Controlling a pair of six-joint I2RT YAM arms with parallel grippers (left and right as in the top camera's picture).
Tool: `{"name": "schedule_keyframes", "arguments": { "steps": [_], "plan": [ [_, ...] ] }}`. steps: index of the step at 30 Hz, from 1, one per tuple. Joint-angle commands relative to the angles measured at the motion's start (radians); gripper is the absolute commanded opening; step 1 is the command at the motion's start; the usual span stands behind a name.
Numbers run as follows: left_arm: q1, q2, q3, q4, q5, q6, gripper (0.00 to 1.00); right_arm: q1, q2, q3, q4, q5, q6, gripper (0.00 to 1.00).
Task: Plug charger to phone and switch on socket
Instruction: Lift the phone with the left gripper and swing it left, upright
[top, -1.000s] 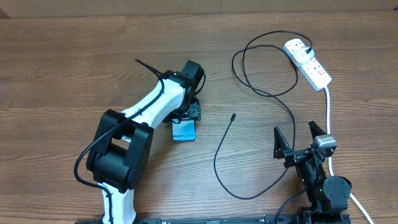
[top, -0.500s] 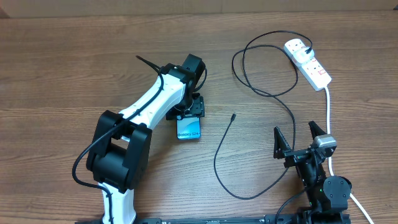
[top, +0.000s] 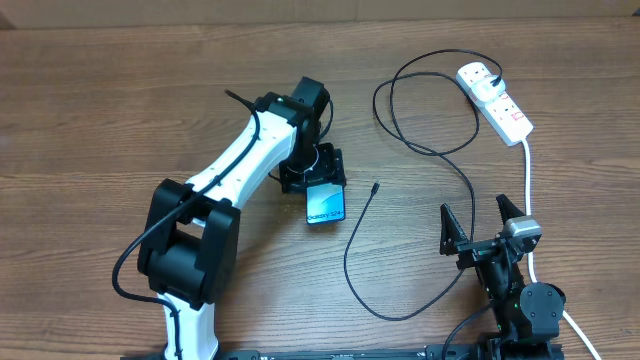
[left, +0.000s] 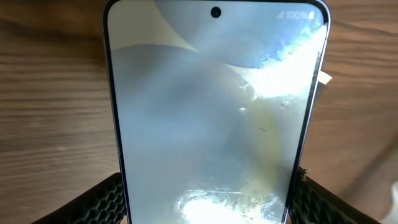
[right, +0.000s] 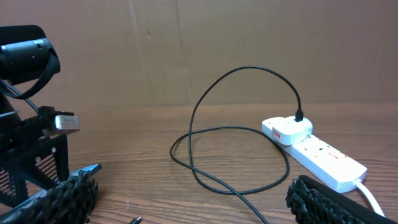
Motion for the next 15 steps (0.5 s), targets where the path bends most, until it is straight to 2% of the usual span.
{"name": "schedule_keyframes", "arguments": {
  "steps": [1,15],
  "plan": [
    [0.04,0.005,0.029,0.0,0.214,-0.005,0.73,0.005,-0.011,-0.011,0.004,0.002,-0.001,1.0],
    [0.216,0.005,0.029,0.134,0.86,-0.029,0.74,0.005,-0.011,-0.011,0.004,0.003,-0.001,1.0]
  ]
}}
